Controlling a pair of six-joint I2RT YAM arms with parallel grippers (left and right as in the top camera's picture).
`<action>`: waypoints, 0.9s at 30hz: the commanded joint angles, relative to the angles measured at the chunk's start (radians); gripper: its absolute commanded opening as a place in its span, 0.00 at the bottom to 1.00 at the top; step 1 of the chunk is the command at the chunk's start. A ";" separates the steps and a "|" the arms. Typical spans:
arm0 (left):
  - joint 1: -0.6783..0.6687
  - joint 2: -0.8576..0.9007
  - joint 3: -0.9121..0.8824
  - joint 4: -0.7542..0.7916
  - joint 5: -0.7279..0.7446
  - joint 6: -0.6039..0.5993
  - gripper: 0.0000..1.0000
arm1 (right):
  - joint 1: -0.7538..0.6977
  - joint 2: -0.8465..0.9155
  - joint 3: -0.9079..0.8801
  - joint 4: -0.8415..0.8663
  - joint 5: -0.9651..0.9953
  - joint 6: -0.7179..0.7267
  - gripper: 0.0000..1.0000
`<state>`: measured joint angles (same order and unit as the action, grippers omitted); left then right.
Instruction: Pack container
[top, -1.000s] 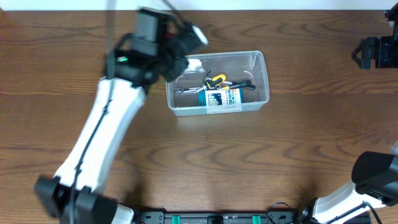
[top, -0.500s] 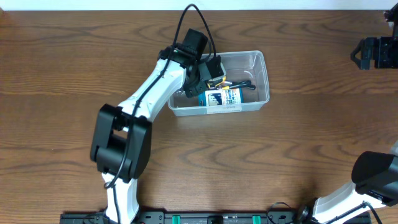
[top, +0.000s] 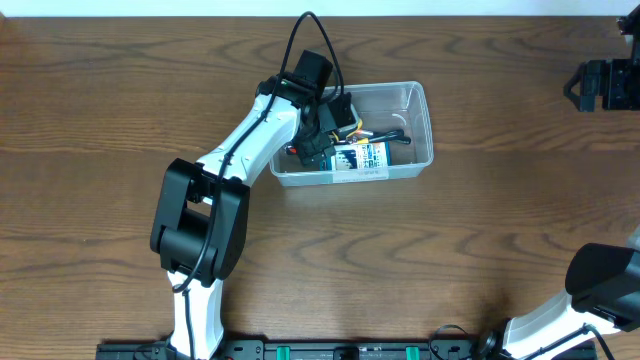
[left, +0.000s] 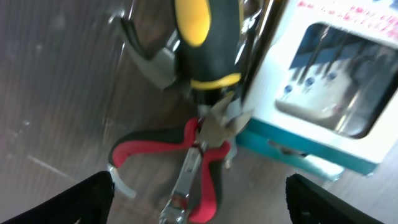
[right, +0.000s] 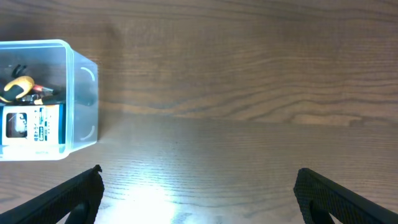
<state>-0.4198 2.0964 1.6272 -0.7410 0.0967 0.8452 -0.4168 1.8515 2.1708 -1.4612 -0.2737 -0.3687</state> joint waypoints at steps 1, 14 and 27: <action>0.004 -0.057 -0.002 -0.021 -0.048 0.006 0.88 | 0.015 0.000 0.005 0.003 -0.016 0.001 0.99; 0.178 -0.501 -0.002 -0.027 -0.086 -0.320 0.98 | 0.354 0.000 0.005 0.352 0.047 0.009 0.99; 0.469 -0.864 -0.247 0.083 -0.079 -0.466 0.98 | 0.303 -0.178 -0.026 0.200 0.135 0.032 0.99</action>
<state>0.0486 1.3186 1.4628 -0.6891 0.0154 0.4141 -0.0959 1.7988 2.1593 -1.2587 -0.1509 -0.3553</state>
